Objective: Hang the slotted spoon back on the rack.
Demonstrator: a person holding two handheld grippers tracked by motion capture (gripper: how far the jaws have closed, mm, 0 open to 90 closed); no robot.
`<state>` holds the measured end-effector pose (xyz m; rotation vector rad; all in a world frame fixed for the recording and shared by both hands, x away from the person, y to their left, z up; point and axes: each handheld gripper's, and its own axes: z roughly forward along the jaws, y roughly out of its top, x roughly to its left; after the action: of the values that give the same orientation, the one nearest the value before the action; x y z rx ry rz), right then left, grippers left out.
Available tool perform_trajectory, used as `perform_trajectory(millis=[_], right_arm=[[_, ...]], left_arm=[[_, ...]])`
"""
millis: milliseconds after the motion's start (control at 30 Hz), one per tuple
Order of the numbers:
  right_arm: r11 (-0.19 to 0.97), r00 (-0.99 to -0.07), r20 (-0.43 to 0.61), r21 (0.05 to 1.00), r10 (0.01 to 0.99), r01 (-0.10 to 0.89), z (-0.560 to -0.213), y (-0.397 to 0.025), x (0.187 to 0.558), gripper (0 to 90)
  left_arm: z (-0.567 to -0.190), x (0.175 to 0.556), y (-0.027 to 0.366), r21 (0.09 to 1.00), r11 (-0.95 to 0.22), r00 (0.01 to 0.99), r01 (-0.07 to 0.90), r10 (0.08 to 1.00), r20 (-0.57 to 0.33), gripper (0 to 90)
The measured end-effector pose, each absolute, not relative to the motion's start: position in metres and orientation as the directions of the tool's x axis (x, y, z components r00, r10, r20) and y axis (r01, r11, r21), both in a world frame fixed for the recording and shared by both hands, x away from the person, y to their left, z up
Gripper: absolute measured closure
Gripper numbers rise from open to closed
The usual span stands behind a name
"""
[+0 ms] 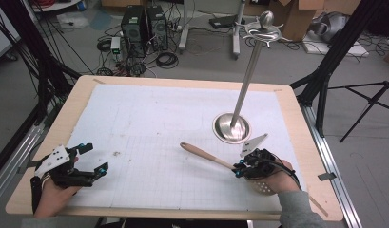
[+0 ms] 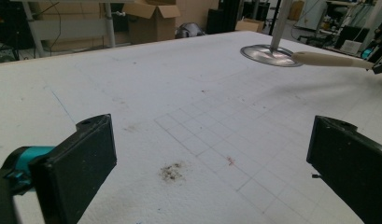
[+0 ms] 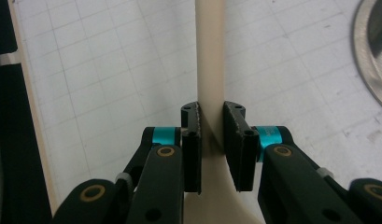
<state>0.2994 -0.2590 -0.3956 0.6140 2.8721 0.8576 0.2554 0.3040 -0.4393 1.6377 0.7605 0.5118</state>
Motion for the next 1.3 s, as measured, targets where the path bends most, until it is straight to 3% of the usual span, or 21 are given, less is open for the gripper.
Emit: perform_trajectory(millis=[1300], right_arm=[[0.624,-0.861,-0.006,0.691,0.508,0.364,-0.361,-0.34,0.289,78.1]], left_arm=[[-0.44,0.255,0.299,0.974,-0.109,0.699,0.197,0.713,-0.062,1.8]])
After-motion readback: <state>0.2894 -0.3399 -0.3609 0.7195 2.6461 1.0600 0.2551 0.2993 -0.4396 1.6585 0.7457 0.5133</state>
